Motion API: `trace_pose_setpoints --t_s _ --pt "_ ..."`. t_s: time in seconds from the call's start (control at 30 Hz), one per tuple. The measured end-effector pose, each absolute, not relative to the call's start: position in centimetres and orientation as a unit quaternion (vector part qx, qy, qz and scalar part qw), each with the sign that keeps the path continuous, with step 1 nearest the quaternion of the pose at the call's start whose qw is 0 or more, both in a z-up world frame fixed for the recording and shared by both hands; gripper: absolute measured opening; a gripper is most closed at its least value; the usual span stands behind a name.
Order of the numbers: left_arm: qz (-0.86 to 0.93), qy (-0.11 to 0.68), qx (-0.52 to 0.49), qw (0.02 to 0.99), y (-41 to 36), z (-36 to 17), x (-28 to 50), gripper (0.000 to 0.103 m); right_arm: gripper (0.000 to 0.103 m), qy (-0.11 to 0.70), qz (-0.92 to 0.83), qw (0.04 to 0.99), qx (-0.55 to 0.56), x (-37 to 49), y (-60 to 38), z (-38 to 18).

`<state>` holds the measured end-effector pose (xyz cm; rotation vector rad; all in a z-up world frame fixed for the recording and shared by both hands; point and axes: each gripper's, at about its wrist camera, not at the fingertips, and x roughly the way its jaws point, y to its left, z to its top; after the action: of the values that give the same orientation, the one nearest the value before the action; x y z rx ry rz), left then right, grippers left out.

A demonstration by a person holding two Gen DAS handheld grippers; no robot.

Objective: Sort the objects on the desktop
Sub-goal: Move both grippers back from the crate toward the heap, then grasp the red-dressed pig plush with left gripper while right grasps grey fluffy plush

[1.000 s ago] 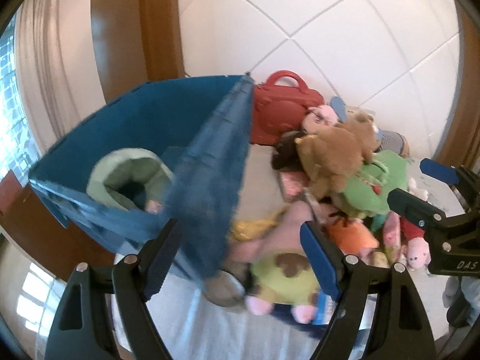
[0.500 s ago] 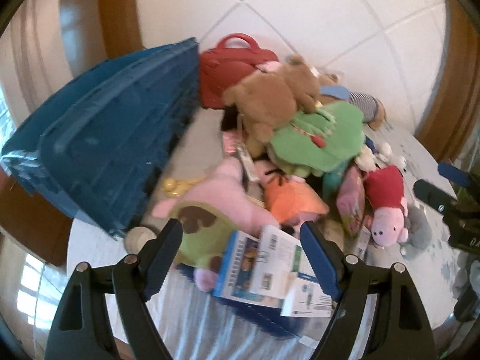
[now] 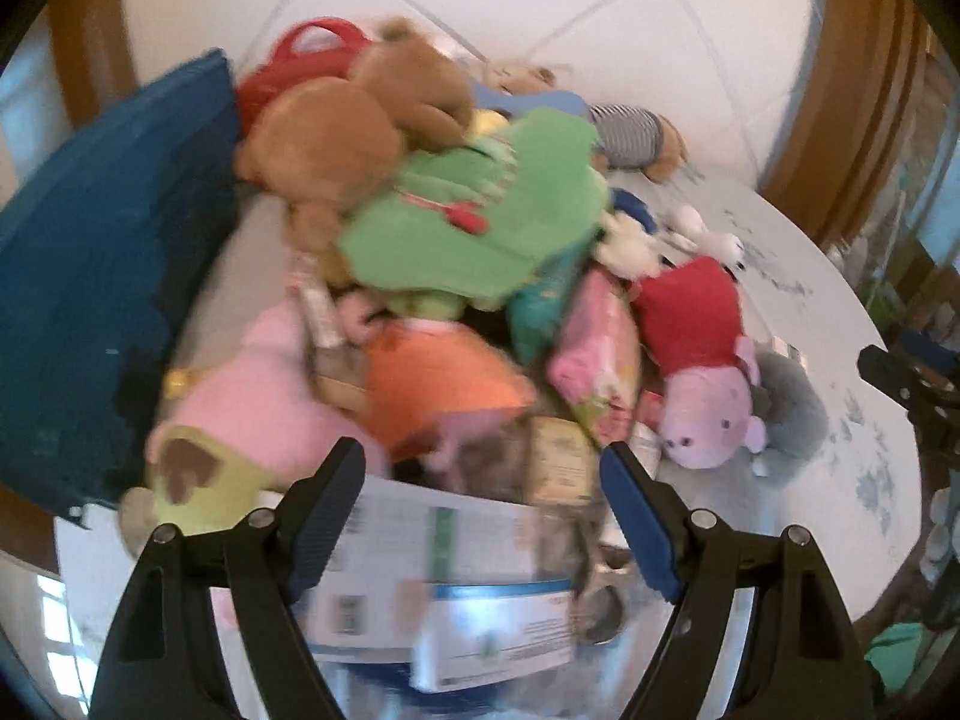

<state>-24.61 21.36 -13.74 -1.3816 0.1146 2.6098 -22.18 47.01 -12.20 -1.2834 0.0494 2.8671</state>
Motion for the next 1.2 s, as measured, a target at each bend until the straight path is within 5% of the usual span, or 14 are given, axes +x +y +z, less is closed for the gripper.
trace_pose_setpoints --t_s 0.47,1.2 --pt "0.851 0.034 -0.515 0.097 36.1 -19.7 -28.1 0.081 0.103 0.022 0.876 -0.010 -0.482 -25.4 60.8 -18.7" --pt "0.823 0.050 -0.550 0.133 40.6 -25.6 -33.8 0.083 0.103 0.034 0.830 -0.072 -0.553 -28.6 57.3 -26.9"
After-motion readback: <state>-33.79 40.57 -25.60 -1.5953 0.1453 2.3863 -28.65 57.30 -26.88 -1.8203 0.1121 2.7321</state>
